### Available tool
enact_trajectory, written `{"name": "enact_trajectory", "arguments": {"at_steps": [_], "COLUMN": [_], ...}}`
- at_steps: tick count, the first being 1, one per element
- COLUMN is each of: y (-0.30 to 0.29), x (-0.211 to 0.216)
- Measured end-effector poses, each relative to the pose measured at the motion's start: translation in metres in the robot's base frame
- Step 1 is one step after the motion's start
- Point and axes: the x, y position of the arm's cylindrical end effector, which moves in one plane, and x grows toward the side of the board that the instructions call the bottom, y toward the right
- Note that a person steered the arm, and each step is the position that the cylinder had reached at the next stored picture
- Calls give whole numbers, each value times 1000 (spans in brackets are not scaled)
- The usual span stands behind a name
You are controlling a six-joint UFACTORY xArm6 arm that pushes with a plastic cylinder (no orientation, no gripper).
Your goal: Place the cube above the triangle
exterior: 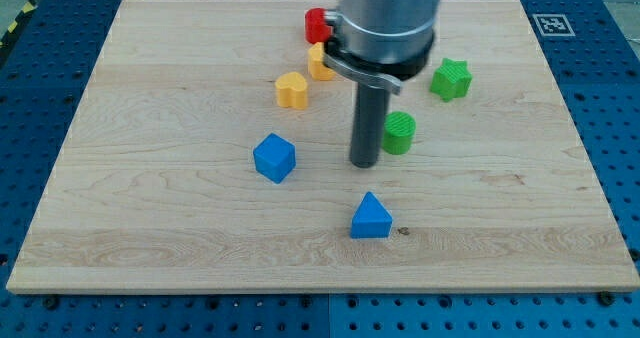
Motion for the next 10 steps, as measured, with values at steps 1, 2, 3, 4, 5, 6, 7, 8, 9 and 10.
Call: {"name": "enact_trajectory", "arguments": {"at_steps": [1, 2, 3, 4, 5, 6, 7, 8, 9, 10], "y": [-29, -40, -47, -80, -127, -153, -162, -162, -160, -123], "x": [-26, -42, -49, -81, -95, -75, -48, -20, -15, -9]}}
